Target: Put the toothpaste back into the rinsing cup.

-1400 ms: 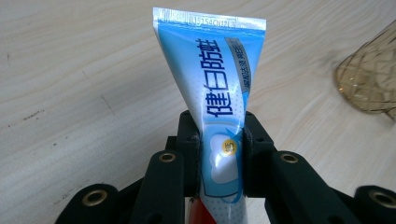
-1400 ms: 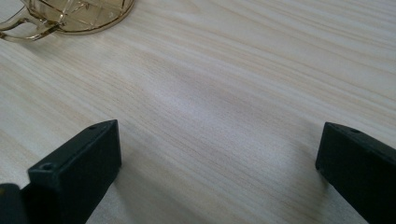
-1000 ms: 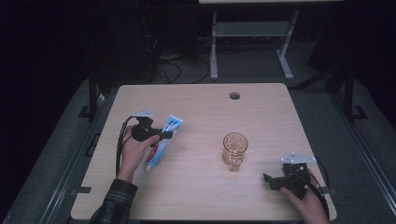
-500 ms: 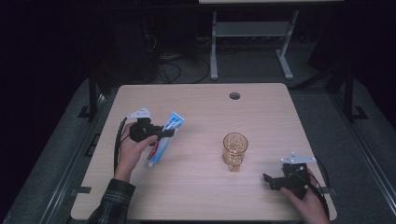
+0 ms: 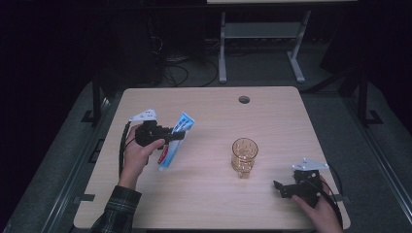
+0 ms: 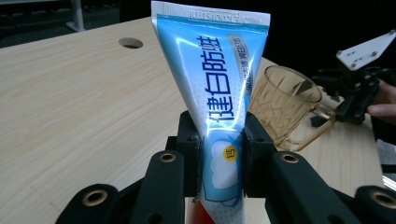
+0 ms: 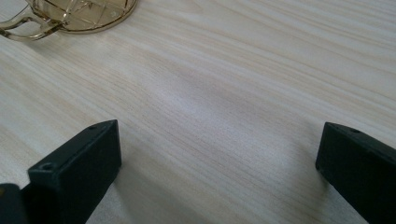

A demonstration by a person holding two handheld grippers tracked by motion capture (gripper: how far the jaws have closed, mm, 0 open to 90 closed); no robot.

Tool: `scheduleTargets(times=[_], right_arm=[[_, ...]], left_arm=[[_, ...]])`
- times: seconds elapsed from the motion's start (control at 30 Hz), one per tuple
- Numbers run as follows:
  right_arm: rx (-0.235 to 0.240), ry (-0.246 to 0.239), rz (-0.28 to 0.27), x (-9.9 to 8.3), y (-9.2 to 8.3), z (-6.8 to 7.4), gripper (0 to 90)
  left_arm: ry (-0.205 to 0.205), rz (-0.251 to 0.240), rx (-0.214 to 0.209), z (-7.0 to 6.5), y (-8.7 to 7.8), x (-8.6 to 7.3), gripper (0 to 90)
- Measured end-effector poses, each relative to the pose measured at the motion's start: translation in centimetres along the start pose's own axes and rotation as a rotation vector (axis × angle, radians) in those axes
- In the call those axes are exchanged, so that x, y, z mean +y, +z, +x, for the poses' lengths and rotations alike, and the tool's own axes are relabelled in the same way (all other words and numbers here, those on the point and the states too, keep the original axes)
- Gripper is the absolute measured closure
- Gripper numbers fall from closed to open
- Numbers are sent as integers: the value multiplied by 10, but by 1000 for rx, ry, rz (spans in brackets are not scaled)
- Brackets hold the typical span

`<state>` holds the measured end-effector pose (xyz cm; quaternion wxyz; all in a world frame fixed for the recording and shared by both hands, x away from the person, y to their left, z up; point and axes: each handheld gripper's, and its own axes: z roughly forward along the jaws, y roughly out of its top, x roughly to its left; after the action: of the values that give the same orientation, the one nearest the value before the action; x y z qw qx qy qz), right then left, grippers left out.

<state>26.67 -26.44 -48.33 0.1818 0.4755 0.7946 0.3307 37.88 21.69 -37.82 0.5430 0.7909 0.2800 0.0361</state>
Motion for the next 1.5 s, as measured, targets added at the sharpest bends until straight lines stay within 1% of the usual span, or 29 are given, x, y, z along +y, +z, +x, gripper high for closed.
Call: scheduleTargets(times=[0.07, 0.27, 0.67, 0.87, 1.5], right_arm=[[0, 0, 0, 0, 0, 0, 0], [0, 0, 0, 0, 0, 0, 0], [0, 1, 0, 0, 0, 0, 0], [0, 1, 0, 0, 0, 0, 0], [1, 1, -1, 0, 0, 0, 0]], left_arm=[[12, -1, -3, -2, -1, 3, 731], [25, -20, -24, -10, -1, 12, 731], [43, -39, -53, -18, 0, 26, 731], [59, -50, -71, -23, 6, 35, 731], [105, -47, -121, -39, 29, 62, 731]])
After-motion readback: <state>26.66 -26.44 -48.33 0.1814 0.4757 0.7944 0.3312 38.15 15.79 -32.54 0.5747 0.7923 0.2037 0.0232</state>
